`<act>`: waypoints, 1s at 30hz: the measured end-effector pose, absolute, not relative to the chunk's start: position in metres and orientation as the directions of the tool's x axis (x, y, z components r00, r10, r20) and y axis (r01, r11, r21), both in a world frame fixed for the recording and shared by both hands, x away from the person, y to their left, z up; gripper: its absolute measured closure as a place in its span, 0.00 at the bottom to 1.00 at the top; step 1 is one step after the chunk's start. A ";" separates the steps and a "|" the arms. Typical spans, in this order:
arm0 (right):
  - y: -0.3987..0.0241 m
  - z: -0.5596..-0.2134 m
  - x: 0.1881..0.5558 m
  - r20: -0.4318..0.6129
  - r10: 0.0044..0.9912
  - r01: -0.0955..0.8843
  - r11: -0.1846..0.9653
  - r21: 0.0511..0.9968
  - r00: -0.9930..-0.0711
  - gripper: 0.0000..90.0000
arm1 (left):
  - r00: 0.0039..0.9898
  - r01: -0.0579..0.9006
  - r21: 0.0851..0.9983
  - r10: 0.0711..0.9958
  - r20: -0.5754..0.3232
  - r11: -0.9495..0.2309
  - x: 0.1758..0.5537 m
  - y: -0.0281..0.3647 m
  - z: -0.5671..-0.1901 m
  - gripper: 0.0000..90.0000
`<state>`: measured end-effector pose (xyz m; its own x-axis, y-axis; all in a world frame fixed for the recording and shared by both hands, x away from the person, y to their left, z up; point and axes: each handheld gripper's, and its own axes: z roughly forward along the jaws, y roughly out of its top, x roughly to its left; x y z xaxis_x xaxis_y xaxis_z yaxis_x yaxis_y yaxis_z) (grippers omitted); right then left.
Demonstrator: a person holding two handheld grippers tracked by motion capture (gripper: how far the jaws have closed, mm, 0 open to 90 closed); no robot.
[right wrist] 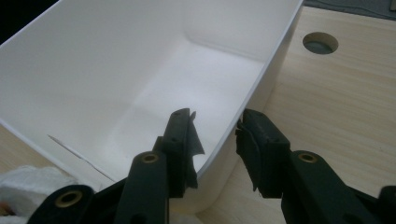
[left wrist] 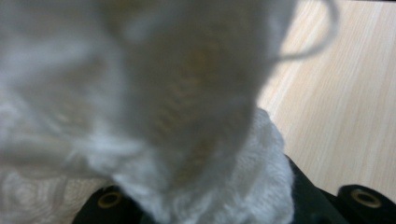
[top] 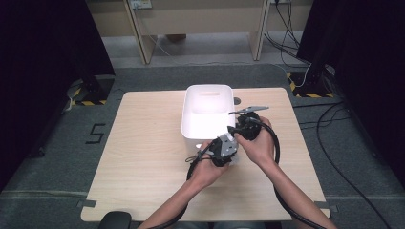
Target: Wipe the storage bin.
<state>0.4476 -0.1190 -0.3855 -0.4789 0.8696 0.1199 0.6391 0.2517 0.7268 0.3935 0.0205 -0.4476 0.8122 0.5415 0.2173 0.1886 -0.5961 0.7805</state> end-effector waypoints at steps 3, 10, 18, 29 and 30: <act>-0.119 -0.387 0.449 0.133 0.871 0.649 0.243 0.721 -0.473 0.67 | 0.819 0.199 0.776 0.536 0.204 -0.598 0.385 0.029 -0.447 0.90; -0.119 -0.388 0.454 0.143 0.882 0.661 0.221 0.717 -0.450 0.63 | 0.788 0.245 0.799 0.593 0.166 -0.549 0.358 0.088 -0.437 0.90; -0.120 -0.394 0.468 0.161 0.894 0.685 0.195 0.702 -0.418 0.64 | 0.653 0.343 0.828 0.746 0.129 -0.443 0.332 0.187 -0.428 0.90; -0.121 -0.396 0.475 0.089 0.864 0.652 0.303 0.696 -0.496 0.83 | 0.403 0.452 0.833 0.906 0.127 -0.318 0.333 0.291 -0.422 0.90; -0.122 -0.395 0.476 0.088 0.850 0.645 0.323 0.693 -0.520 0.86 | 0.400 0.457 0.833 0.909 0.122 -0.313 0.336 0.291 -0.422 0.90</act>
